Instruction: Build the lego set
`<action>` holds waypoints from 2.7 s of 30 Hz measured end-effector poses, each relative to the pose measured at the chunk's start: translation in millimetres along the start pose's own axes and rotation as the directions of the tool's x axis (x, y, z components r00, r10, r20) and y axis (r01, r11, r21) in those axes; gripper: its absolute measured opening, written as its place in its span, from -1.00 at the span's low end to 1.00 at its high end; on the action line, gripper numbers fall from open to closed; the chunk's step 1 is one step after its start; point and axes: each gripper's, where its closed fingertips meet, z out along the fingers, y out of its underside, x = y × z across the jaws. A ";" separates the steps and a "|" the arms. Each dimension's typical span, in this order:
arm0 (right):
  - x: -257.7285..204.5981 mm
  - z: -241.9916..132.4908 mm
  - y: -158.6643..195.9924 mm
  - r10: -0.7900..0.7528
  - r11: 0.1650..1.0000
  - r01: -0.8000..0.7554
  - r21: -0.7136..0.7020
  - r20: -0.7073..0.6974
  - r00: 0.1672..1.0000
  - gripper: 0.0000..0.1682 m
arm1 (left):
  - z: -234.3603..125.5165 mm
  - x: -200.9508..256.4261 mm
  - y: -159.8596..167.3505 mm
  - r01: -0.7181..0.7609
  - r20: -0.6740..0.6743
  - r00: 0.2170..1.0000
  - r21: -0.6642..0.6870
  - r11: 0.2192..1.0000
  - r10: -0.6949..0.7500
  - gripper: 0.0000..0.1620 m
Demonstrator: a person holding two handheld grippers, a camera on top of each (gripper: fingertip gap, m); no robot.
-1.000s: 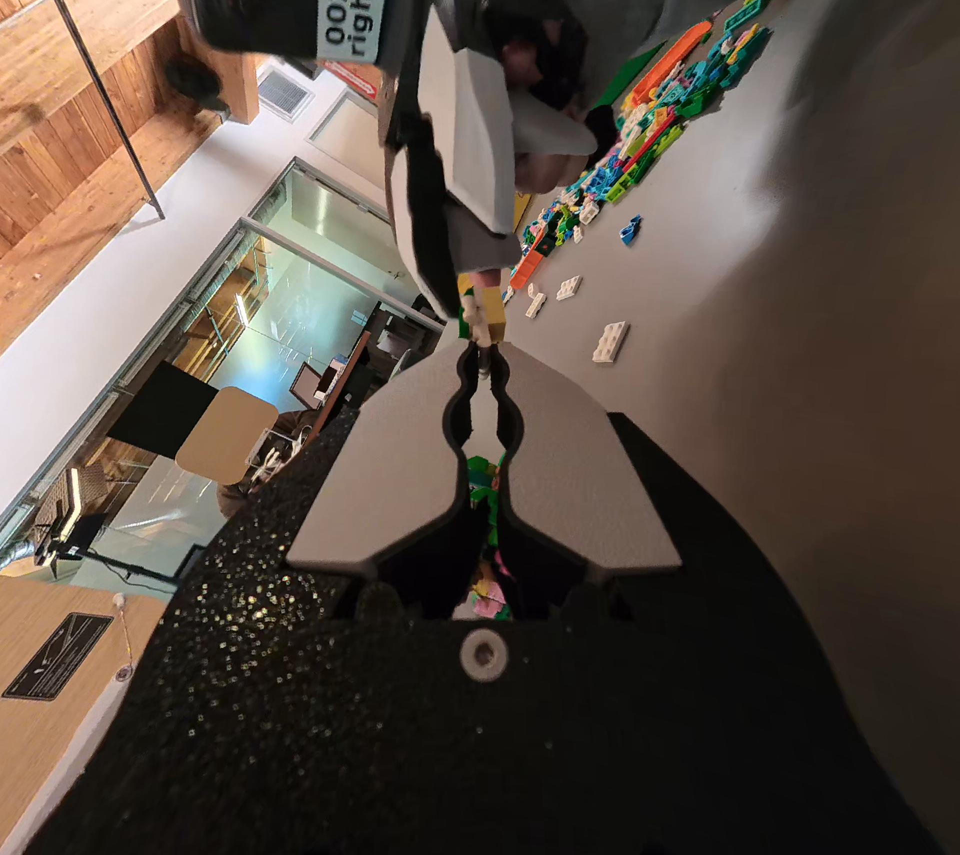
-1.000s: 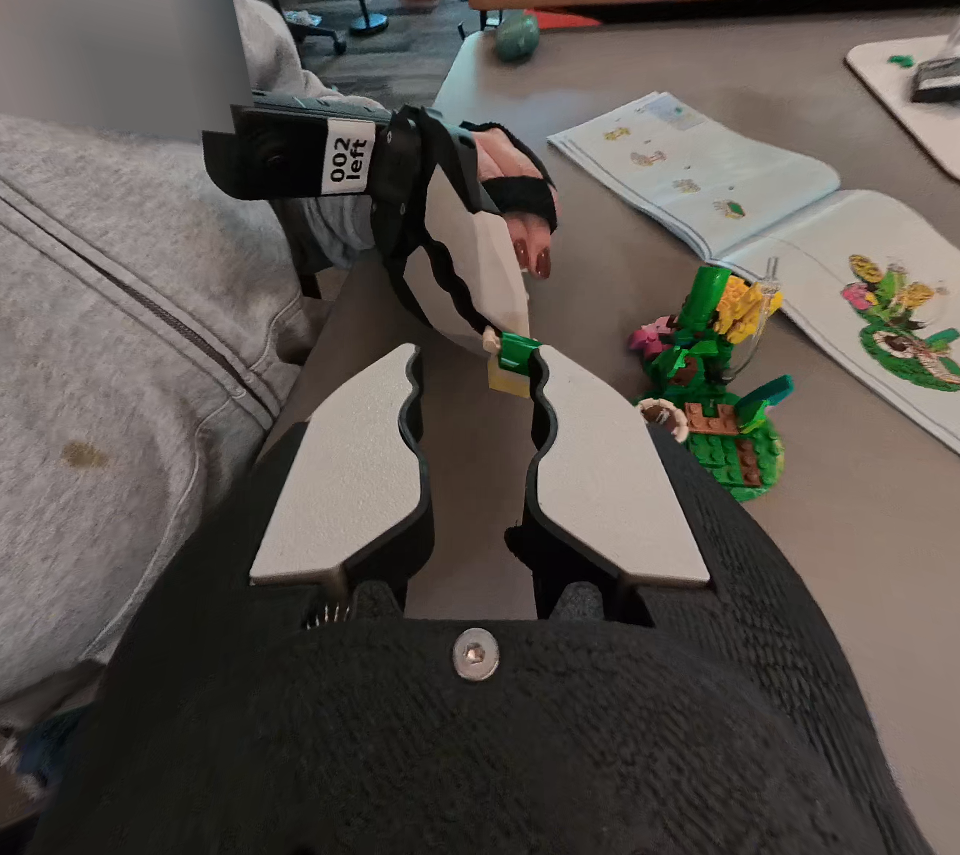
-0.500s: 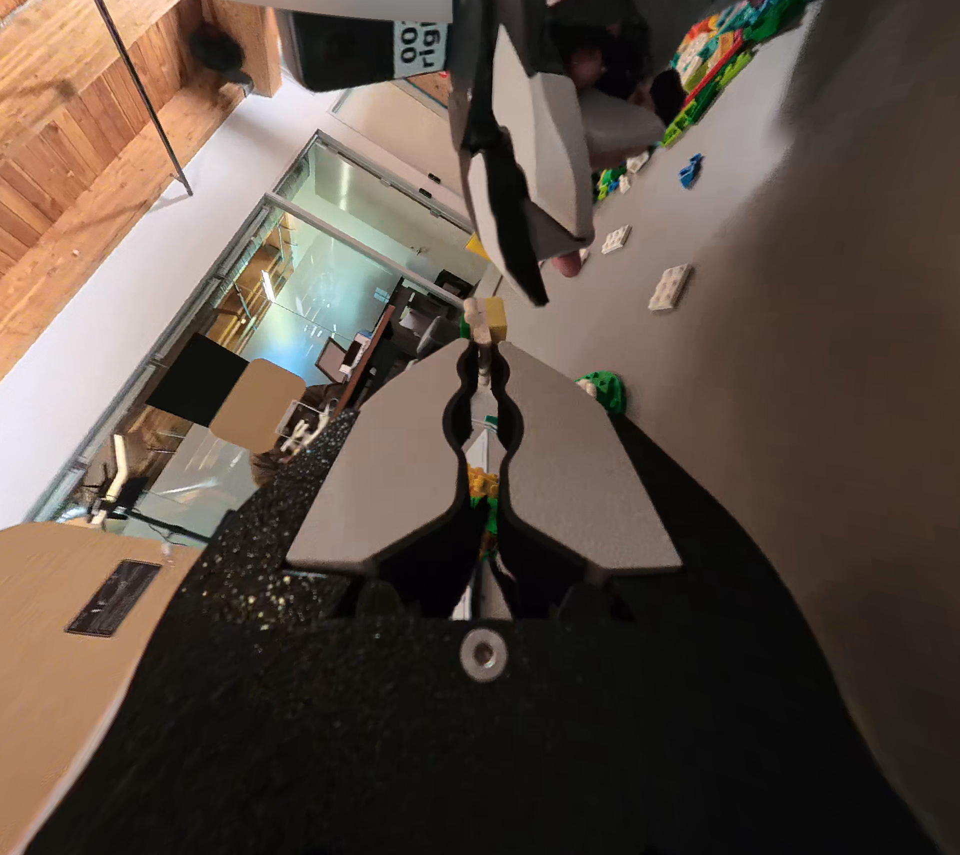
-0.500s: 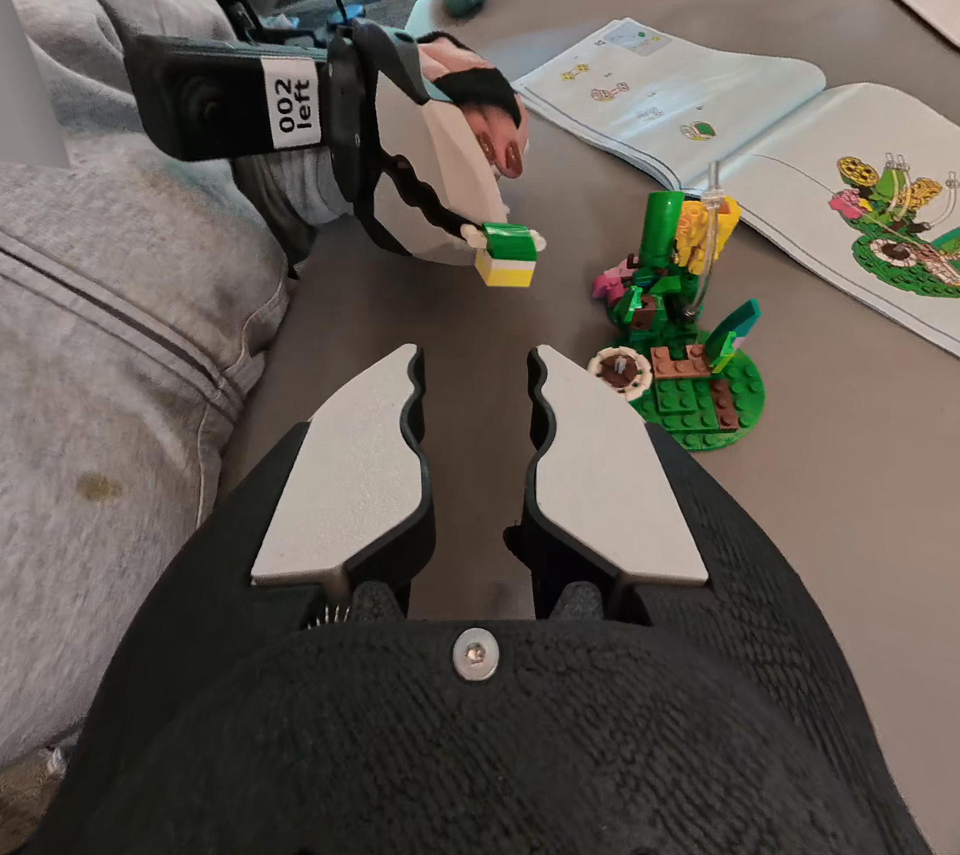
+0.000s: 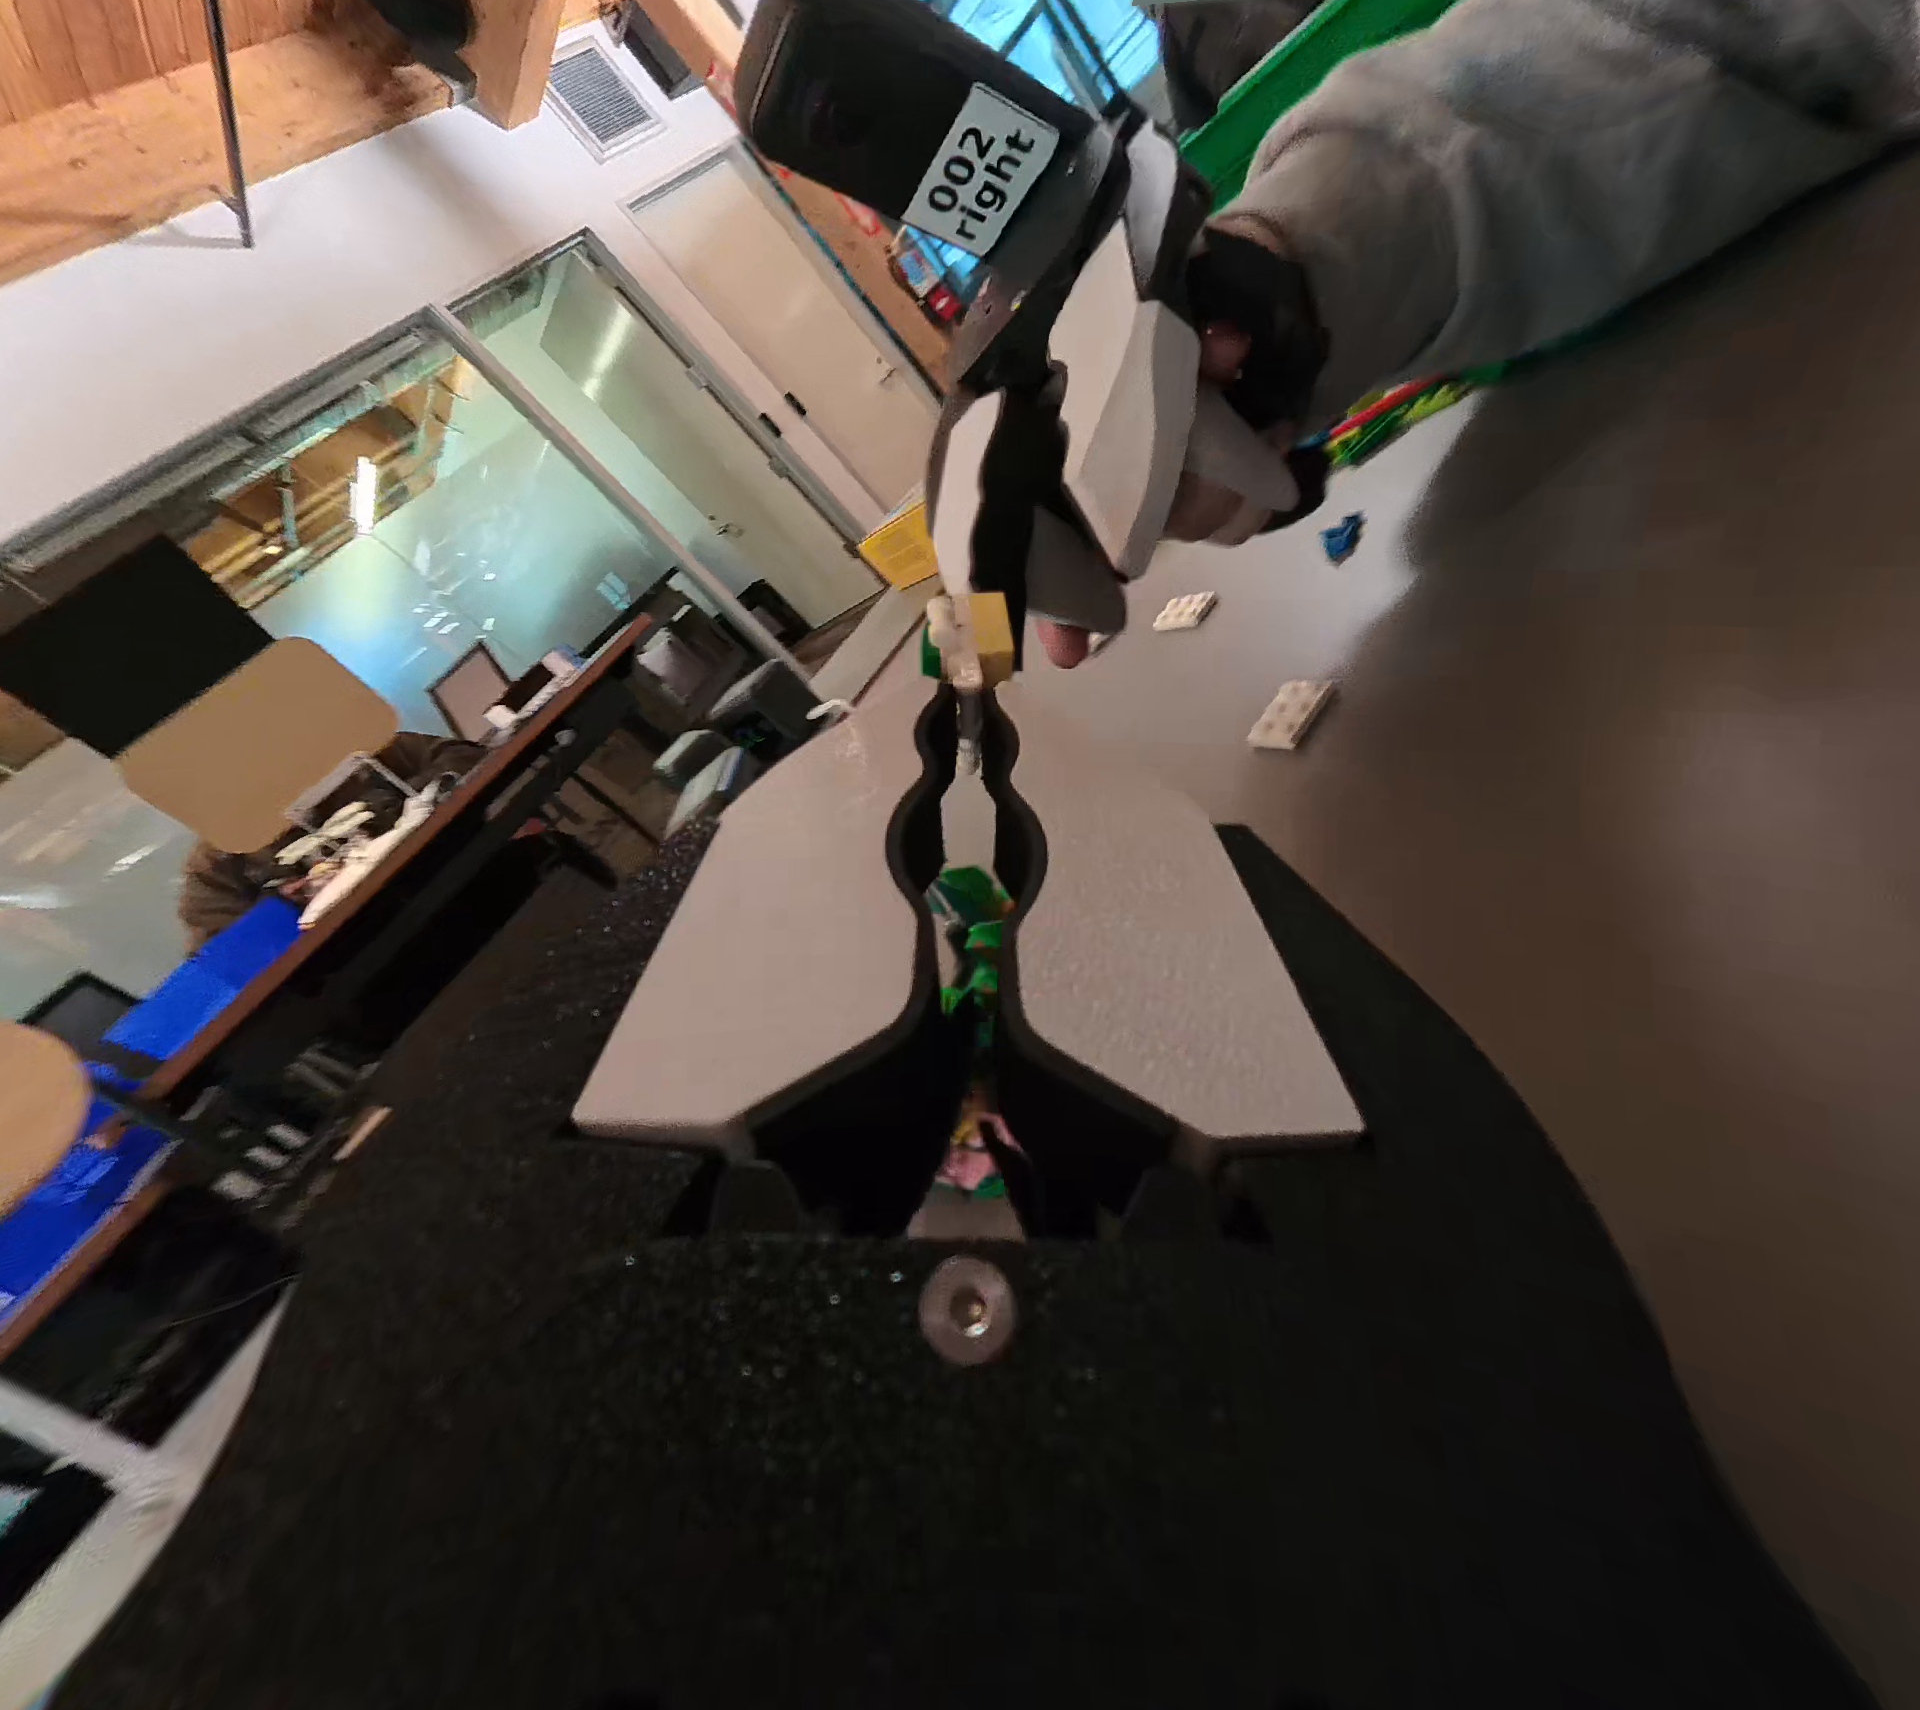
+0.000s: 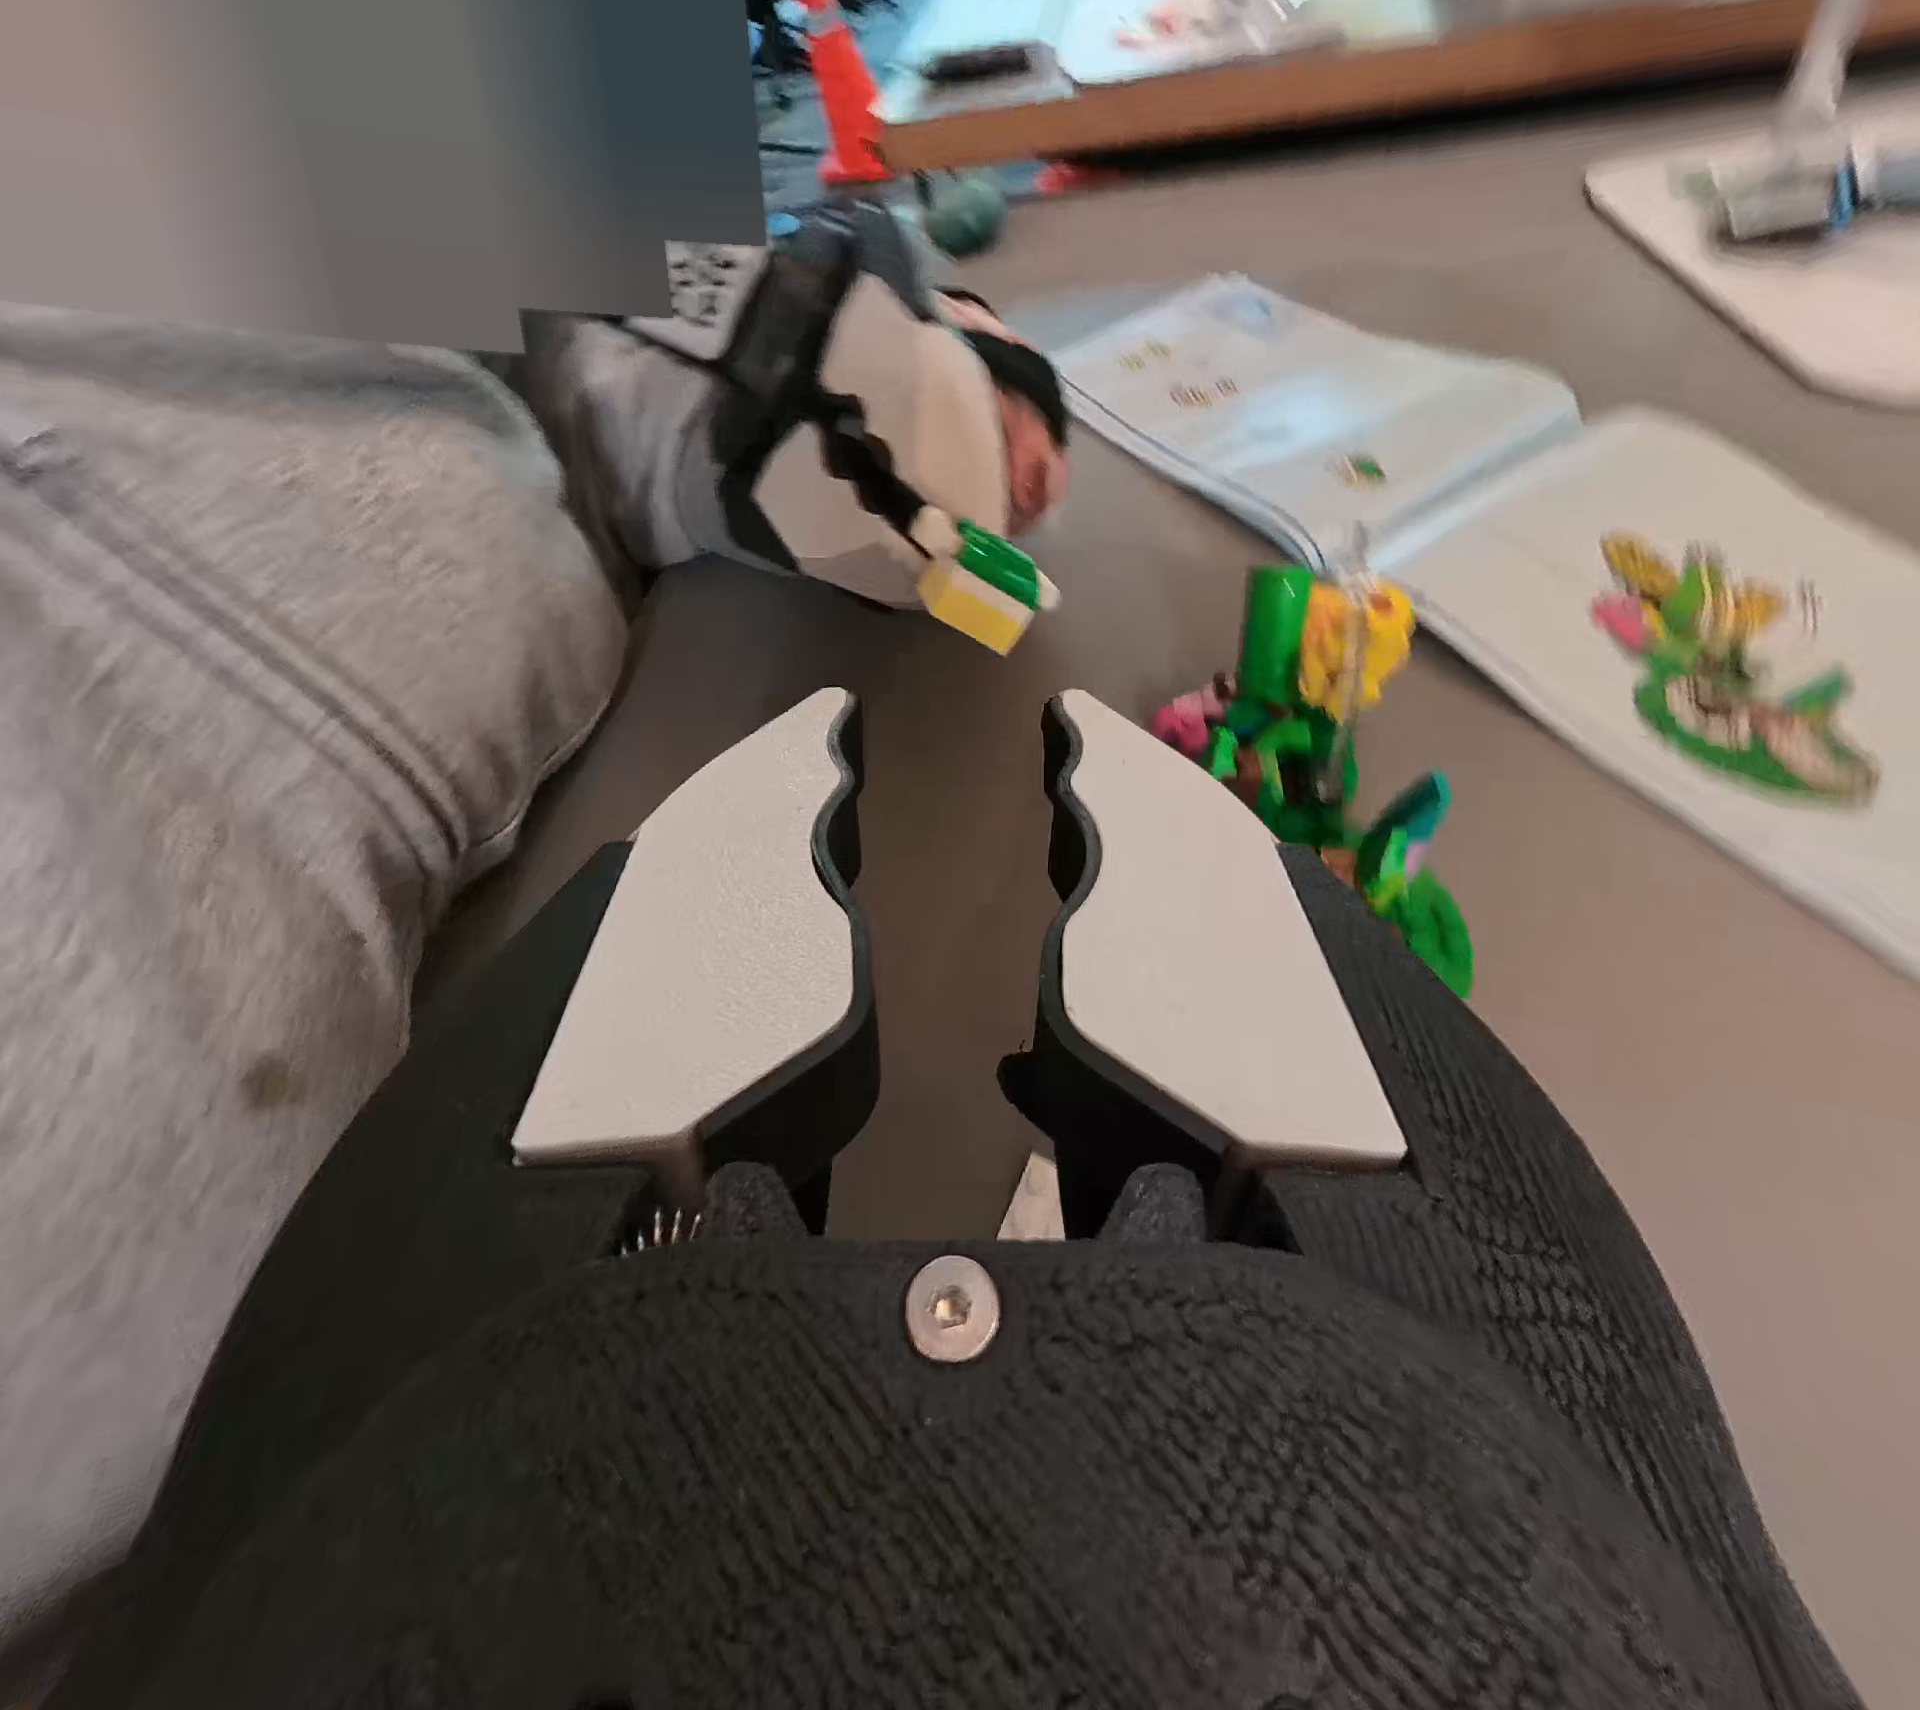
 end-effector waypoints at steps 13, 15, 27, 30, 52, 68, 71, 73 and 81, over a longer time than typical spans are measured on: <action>-13.0 4.5 -23.7 -0.471 0.881 0.472 -0.010 -0.075 0.879 -0.65 | -3.5 5.8 -20.8 0.347 -0.193 0.928 0.130 0.929 -0.319 -0.95; -17.1 6.7 -21.9 -0.497 0.868 0.497 -0.014 -0.067 0.865 -0.64 | -2.3 10.2 -20.8 0.327 -0.204 0.932 0.122 0.937 -0.299 -0.95; -20.6 12.0 -15.2 -0.506 0.862 0.506 -0.024 -0.062 0.860 -0.59 | 0.0 18.7 -20.9 0.317 -0.241 0.929 0.117 0.941 -0.282 -0.95; -22.8 11.5 -14.8 -0.508 0.861 0.508 -0.014 -0.049 0.860 -0.58 | 0.1 18.4 -21.5 0.318 -0.240 0.929 0.123 0.940 -0.283 -0.95; -30.7 7.9 -13.2 -0.559 0.828 0.560 0.037 -0.020 0.829 -0.84 | 0.9 24.5 -22.3 0.329 -0.275 0.918 0.123 0.936 -0.286 -0.95; -22.3 2.0 -14.8 -0.584 0.811 0.585 -0.003 -0.060 0.809 -0.84 | 4.0 14.7 -10.8 0.431 -0.214 0.887 0.062 0.900 -0.409 -0.82; -6.4 -9.5 -14.1 -0.606 0.796 0.600 -0.080 -0.107 0.788 -0.84 | 2.6 5.4 -7.1 0.458 -0.168 0.881 0.063 0.887 -0.443 -0.76; 17.2 -21.2 -6.9 -0.634 0.771 0.602 -0.209 -0.165 0.755 -0.84 | 3.2 2.7 -2.9 0.441 -0.134 0.892 0.047 0.896 -0.432 -0.77; 95.8 -51.9 58.4 -0.835 0.430 0.479 -0.765 -0.136 0.533 -0.84 | 5.0 3.8 4.3 0.360 -0.081 0.930 0.001 0.933 -0.358 -0.79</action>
